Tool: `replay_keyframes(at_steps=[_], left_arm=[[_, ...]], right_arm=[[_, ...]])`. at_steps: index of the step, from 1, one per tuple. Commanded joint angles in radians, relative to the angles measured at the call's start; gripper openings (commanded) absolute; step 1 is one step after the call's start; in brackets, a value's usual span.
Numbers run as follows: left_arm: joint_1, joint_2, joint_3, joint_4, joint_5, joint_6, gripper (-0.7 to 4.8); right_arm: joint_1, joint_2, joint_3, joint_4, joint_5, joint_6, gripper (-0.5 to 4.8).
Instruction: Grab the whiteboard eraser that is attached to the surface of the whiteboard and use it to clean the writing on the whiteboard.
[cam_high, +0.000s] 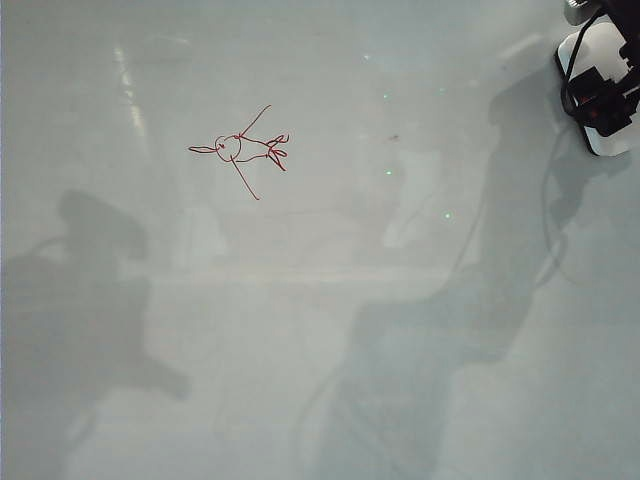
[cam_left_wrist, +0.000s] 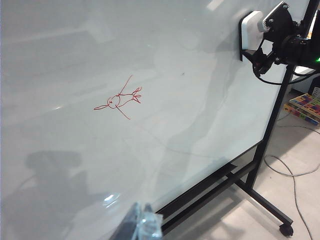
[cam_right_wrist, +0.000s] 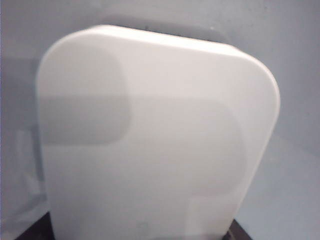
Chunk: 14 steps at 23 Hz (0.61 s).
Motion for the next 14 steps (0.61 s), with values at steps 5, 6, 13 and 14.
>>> replay_keyframes(at_steps=[5, 6, 13, 14], left_arm=[[0.000, 0.000, 0.002, 0.006, -0.026, 0.003, -0.05], [0.000, 0.000, 0.002, 0.004, -0.026, 0.003, -0.05], [0.000, 0.000, 0.002, -0.017, -0.025, 0.003, -0.05], [0.000, 0.000, 0.002, -0.017, -0.025, 0.003, -0.05]], right_arm=[[0.083, -0.113, 0.003, -0.072, 0.025, -0.002, 3.04], [0.095, -0.122, 0.003, -0.081, 0.037, -0.005, 3.04], [0.348, -0.165, 0.010, -0.160, 0.185, -0.281, 3.05], [0.387, -0.164, 0.015, -0.162, 0.206, -0.315, 3.05]])
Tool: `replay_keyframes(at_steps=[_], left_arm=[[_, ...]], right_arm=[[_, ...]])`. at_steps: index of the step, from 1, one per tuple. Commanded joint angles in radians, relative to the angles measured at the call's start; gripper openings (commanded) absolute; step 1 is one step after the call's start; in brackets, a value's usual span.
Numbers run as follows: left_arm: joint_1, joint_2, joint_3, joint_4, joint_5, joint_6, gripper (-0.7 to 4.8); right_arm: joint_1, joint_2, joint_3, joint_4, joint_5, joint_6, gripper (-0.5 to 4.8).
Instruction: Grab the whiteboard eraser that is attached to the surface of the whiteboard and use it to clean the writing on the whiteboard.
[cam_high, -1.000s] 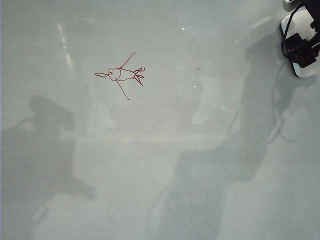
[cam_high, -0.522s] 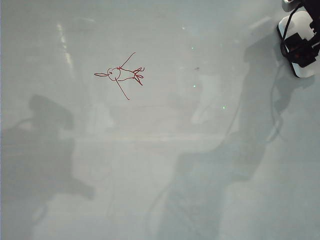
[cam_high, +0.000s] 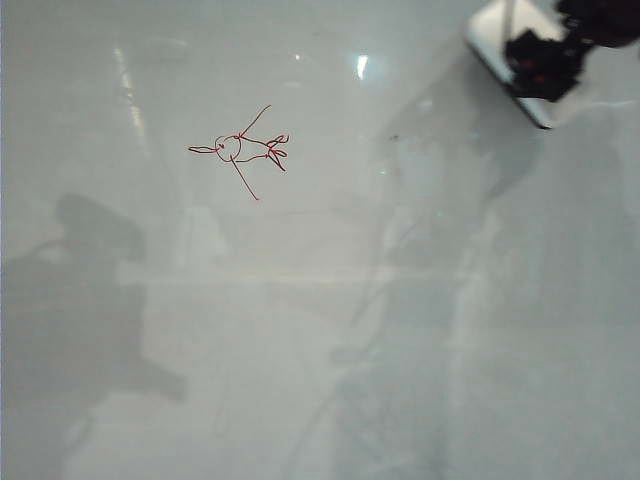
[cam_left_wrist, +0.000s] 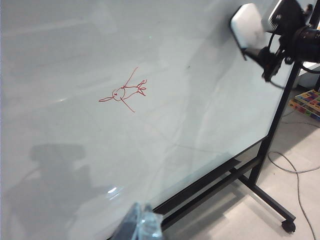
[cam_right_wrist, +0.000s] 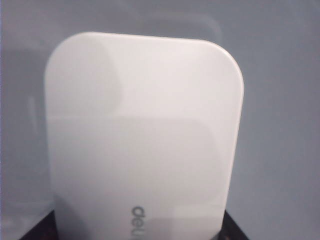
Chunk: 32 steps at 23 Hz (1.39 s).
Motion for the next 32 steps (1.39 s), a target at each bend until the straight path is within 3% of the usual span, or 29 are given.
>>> replay_keyframes(at_steps=[1, 5, 12, 15, 21, 32], left_arm=[[0.000, -0.001, 0.002, 0.006, -0.002, 0.003, -0.05], [0.000, -0.001, 0.002, 0.007, 0.000, 0.003, -0.05], [0.000, -0.001, 0.002, 0.007, -0.001, 0.003, -0.05], [0.000, -0.001, 0.002, 0.007, 0.001, 0.003, -0.05], [0.000, -0.001, 0.002, 0.008, 0.001, 0.003, -0.05], [0.000, -0.001, 0.002, 0.007, 0.001, 0.003, -0.05]], right_arm=[[0.128, -0.002, 0.025, 0.024, 0.082, -0.160, 3.05], [0.316, 0.055, 0.112, 0.025, 0.148, -0.299, 3.05], [0.410, 0.242, 0.269, -0.003, 0.249, -0.485, 3.05], [0.475, 0.383, 0.376, -0.032, 0.349, -0.579, 3.05], [0.560, 0.521, 0.503, -0.045, 0.413, -0.615, 3.05], [0.544, 0.627, 0.655, -0.156, 0.375, -0.650, 3.05]])
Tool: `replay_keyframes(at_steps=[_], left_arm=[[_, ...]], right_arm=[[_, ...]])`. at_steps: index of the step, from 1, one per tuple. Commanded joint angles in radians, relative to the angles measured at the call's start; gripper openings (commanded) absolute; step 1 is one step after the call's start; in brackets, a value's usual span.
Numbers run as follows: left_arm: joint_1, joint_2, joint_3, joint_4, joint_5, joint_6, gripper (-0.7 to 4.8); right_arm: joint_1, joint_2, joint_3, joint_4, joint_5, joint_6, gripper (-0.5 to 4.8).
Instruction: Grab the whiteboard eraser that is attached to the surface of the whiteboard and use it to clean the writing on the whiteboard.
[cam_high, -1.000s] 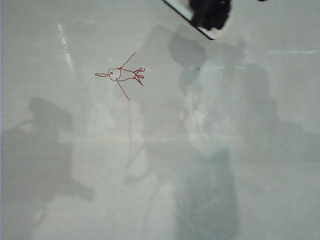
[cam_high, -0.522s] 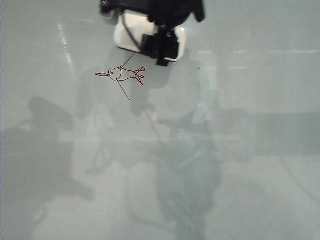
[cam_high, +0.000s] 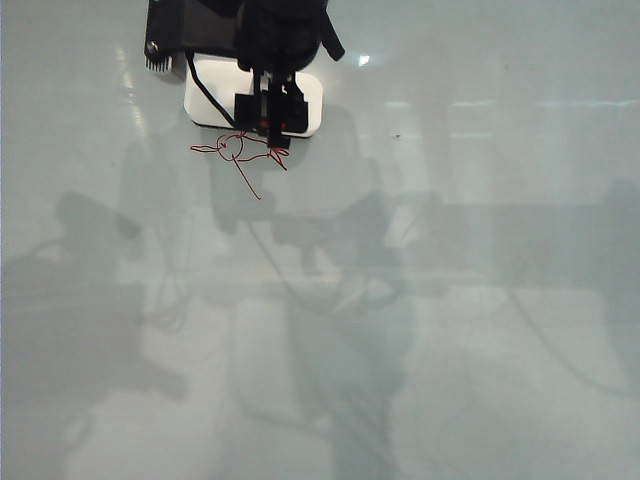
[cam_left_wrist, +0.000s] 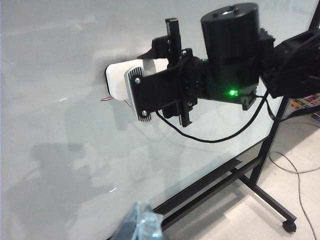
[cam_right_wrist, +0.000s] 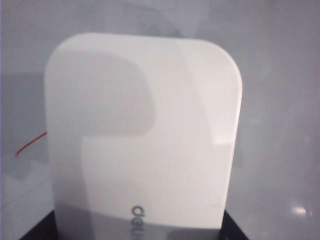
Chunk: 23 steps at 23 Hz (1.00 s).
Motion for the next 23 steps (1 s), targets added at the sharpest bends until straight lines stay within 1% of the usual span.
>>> replay_keyframes(at_steps=[1, 13, 18, 23], left_arm=[[0.000, 0.000, 0.002, 0.008, 0.001, 0.003, -0.05], [0.000, -0.001, 0.002, 0.008, 0.001, 0.003, -0.05], [0.000, -0.001, 0.002, 0.008, 0.000, 0.003, -0.05], [0.000, -0.001, 0.002, 0.008, 0.000, 0.003, -0.05]], right_arm=[[-0.008, -0.004, 0.014, 0.023, -0.023, 0.000, 3.05], [-0.013, 0.095, 0.027, 0.021, -0.008, 0.006, 3.05], [-0.011, 0.179, 0.027, 0.024, -0.009, 0.011, 3.05], [0.004, 0.212, 0.027, 0.035, 0.043, 0.004, 3.05]])
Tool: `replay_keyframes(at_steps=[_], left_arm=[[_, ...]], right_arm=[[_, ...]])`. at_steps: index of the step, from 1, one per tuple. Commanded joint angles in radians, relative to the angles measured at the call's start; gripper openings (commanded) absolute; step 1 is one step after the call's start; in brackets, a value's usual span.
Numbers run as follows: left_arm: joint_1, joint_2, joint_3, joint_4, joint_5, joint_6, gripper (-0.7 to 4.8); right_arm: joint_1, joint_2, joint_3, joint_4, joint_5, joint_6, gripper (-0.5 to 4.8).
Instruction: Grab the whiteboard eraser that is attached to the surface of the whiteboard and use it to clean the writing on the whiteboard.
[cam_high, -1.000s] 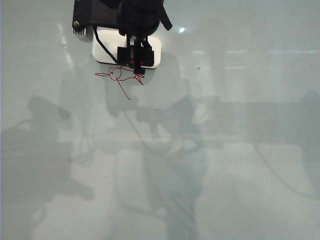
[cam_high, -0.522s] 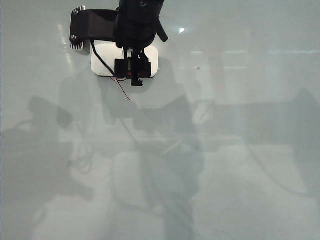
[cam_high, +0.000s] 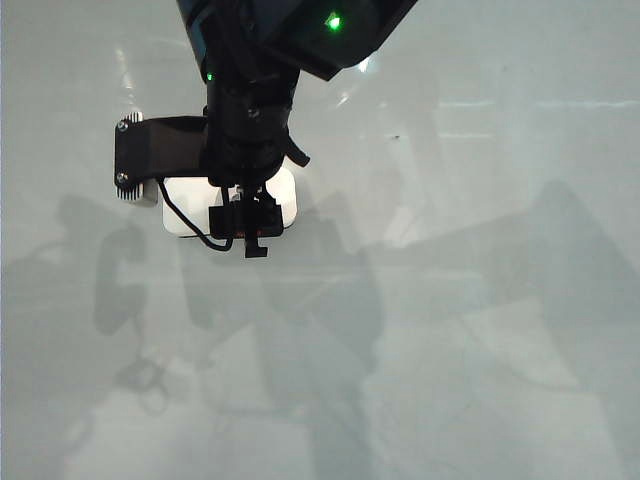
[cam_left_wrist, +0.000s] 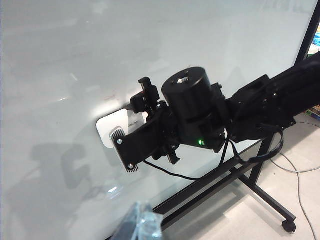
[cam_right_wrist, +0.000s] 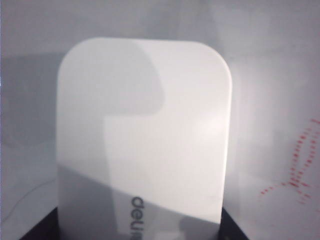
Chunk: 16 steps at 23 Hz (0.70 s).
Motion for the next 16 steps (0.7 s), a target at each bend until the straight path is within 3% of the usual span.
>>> replay_keyframes(at_steps=[1, 5, 16], left_arm=[[0.000, 0.000, 0.002, 0.008, 0.002, 0.003, -0.05], [0.000, 0.000, 0.002, 0.008, 0.002, 0.003, -0.05], [0.000, 0.000, 0.002, 0.009, 0.002, 0.003, -0.05]], right_arm=[[0.000, -0.003, 0.005, 0.034, 0.065, -0.007, 3.05], [-0.001, -0.035, 0.014, 0.071, 0.124, -0.030, 3.05], [-0.005, -0.128, 0.142, 0.008, 0.084, -0.022, 3.05]])
